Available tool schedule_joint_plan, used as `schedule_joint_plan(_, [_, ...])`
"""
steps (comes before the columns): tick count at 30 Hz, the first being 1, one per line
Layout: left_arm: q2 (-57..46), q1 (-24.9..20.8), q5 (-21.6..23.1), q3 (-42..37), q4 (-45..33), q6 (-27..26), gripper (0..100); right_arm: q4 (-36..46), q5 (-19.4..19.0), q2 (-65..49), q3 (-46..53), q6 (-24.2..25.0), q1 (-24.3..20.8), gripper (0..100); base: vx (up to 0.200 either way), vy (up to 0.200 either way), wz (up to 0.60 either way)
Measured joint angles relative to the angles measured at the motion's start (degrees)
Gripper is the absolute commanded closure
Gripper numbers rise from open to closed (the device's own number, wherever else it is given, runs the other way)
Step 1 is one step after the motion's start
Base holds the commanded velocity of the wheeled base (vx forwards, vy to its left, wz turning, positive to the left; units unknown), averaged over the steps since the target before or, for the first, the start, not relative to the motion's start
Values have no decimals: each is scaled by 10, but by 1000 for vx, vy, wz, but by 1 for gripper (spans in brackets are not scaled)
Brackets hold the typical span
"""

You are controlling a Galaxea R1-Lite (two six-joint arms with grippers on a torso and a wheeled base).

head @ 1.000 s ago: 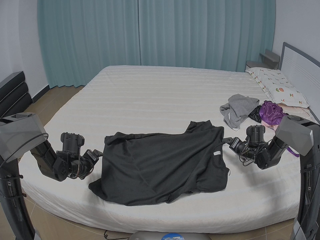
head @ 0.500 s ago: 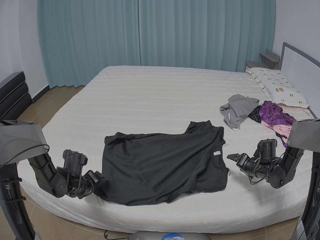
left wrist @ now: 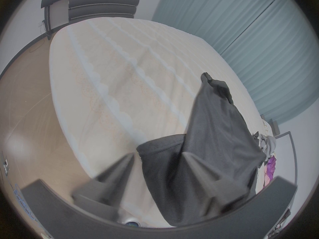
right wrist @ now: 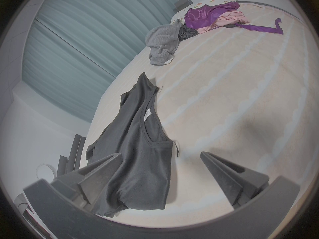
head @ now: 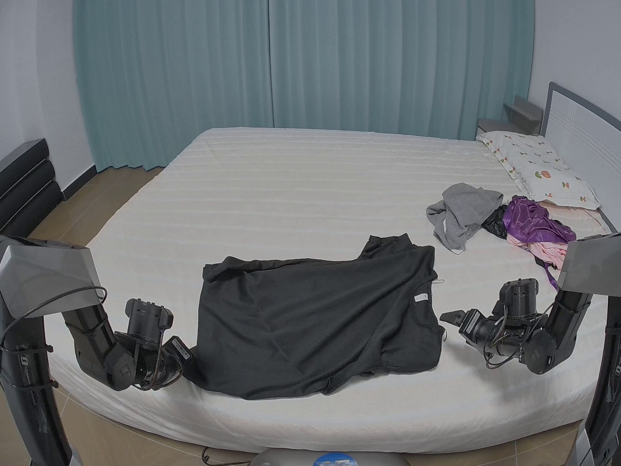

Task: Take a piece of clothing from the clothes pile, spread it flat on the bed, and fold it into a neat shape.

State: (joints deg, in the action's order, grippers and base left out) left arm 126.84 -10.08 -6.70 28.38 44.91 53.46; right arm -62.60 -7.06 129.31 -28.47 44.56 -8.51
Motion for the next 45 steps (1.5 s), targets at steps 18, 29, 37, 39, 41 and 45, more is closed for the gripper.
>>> schedule_joint_plan(18, [-40,8,-23,-2,-1,1,100,8,0,20,6,-73,-49,100,0,0,0])
schedule_joint_plan(29, [-58,17,-23,2,0,0,100,30,-7,43,-52,-88,-61,100,0,0,0])
schedule_joint_plan(37, [-54,26,-24,7,24,2,100,56,-6,44,-137,-81,-39,100,0,0,0])
schedule_joint_plan(39, [-49,28,-26,8,39,2,100,75,-5,46,-167,-76,-35,100,0,0,0])
schedule_joint_plan(41, [-44,30,-30,8,53,3,100,97,-4,47,-194,-71,-33,100,0,0,0])
schedule_joint_plan(45, [-27,33,-42,10,80,3,100,148,-2,56,-261,-65,-30,100,0,0,0])
